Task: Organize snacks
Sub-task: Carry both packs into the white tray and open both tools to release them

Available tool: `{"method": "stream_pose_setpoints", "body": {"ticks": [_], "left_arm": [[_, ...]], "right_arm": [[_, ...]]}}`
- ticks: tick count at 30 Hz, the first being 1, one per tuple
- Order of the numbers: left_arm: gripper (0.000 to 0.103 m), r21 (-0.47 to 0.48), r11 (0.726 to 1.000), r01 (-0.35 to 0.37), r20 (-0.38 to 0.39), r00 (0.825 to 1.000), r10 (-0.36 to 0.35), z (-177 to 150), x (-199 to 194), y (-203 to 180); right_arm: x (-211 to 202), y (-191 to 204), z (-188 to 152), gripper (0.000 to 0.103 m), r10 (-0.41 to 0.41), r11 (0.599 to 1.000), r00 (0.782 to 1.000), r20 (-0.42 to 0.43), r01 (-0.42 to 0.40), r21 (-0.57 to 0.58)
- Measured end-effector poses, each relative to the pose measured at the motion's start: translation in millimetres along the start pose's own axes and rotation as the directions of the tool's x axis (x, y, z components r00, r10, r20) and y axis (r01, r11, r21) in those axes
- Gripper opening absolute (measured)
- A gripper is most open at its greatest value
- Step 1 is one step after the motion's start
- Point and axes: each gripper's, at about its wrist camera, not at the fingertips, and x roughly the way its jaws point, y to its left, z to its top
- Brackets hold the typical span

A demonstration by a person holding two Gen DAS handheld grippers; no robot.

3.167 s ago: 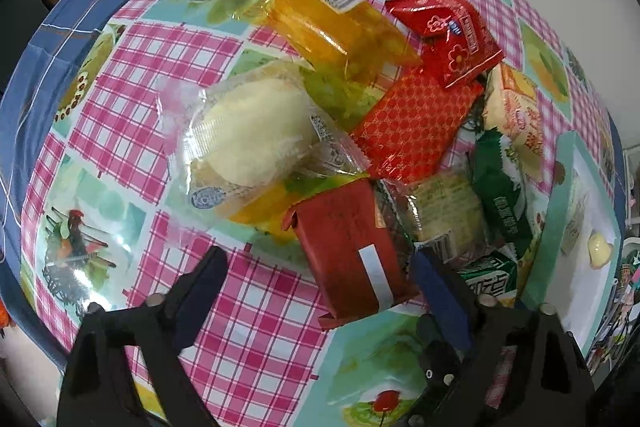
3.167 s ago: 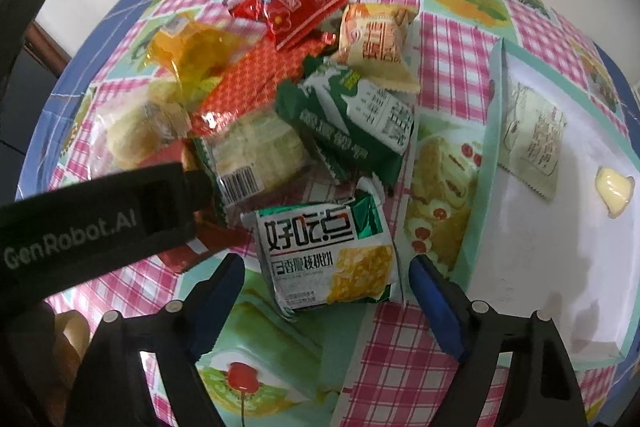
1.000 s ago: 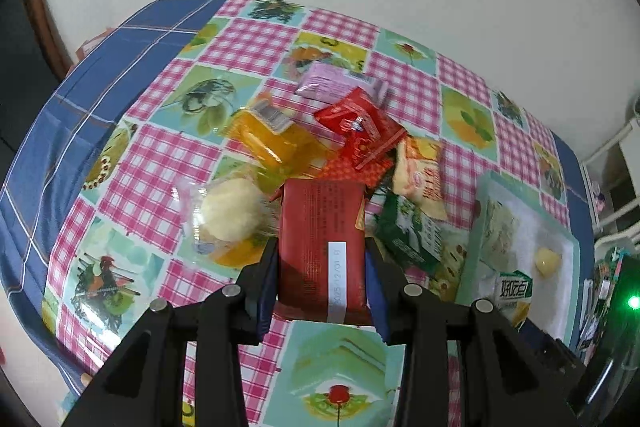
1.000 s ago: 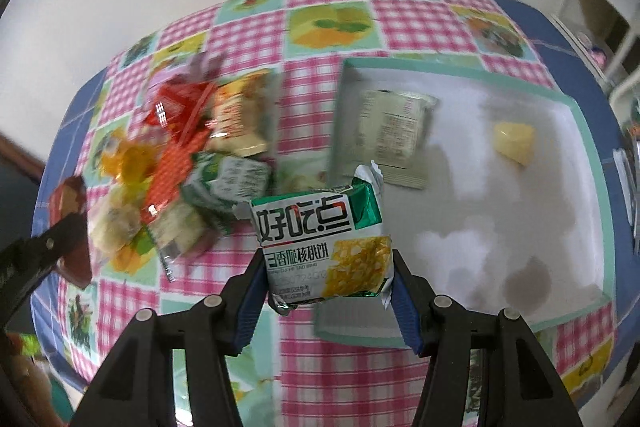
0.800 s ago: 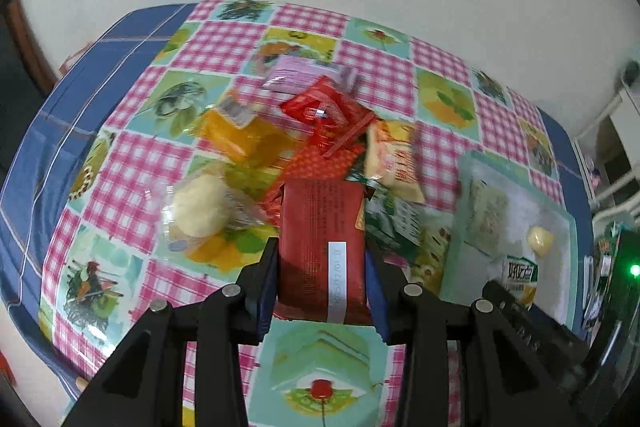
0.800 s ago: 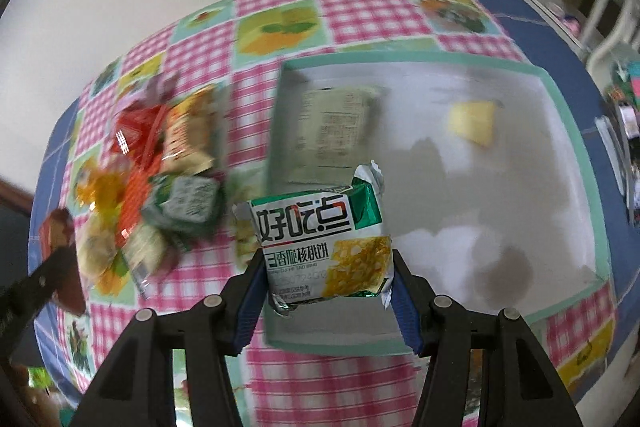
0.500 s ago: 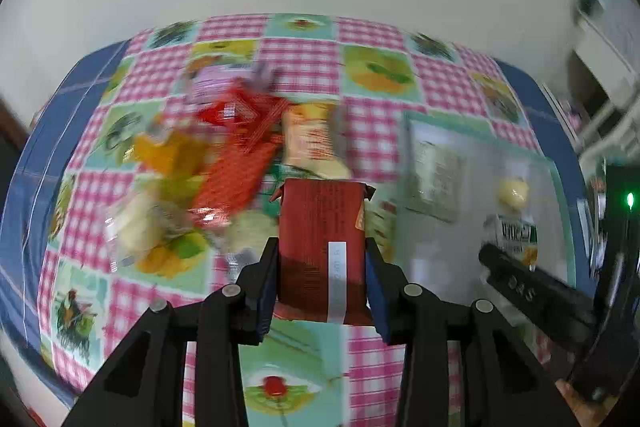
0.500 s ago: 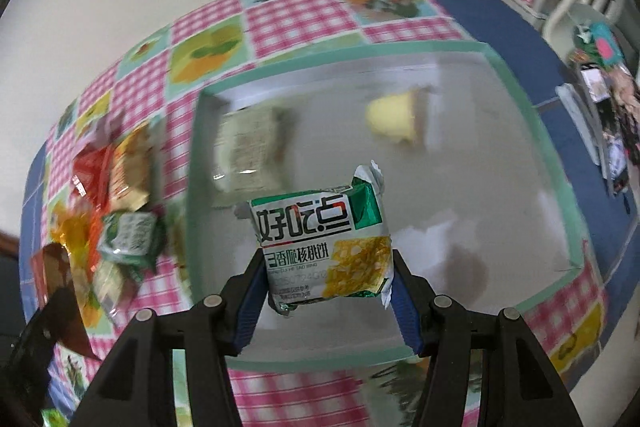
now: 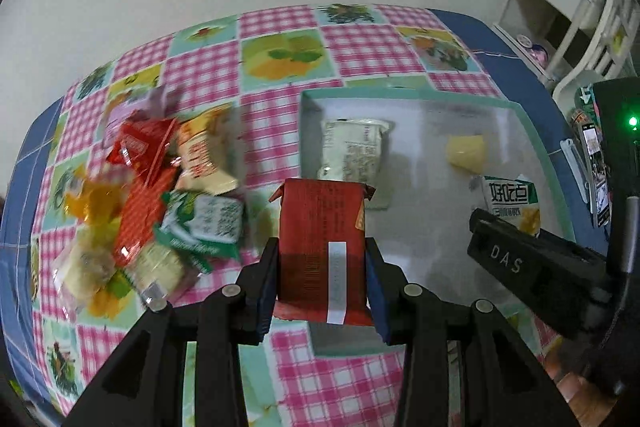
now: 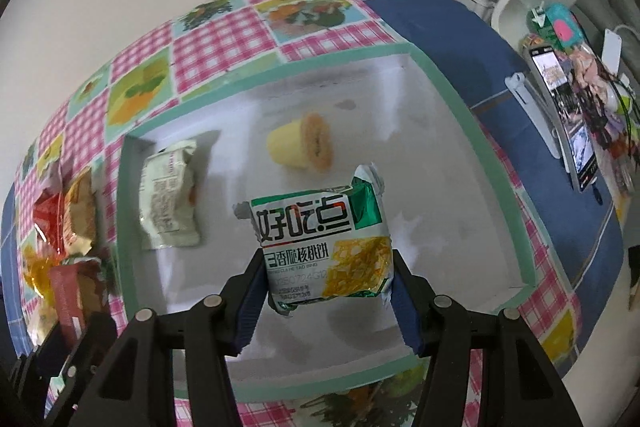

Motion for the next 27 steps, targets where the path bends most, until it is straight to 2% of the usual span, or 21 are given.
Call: {"method": "stream_pose_setpoints", "body": {"ticks": [15,27], "left_arm": [[0.041,0.042,0.999,0.023,-0.027,0.999,-0.022,22,45,-17],[0.043,0.013,0.999,0.036,-0.057,0.998,-0.036,22,46,-13]], "right_arm": [[24,3,15,0.06,-0.03,1.0,0.999,-0.025,0.029,-0.008],[31,5,21,0.061,-0.027,1.0,0.999,-0.037,0.026,-0.017]]}}
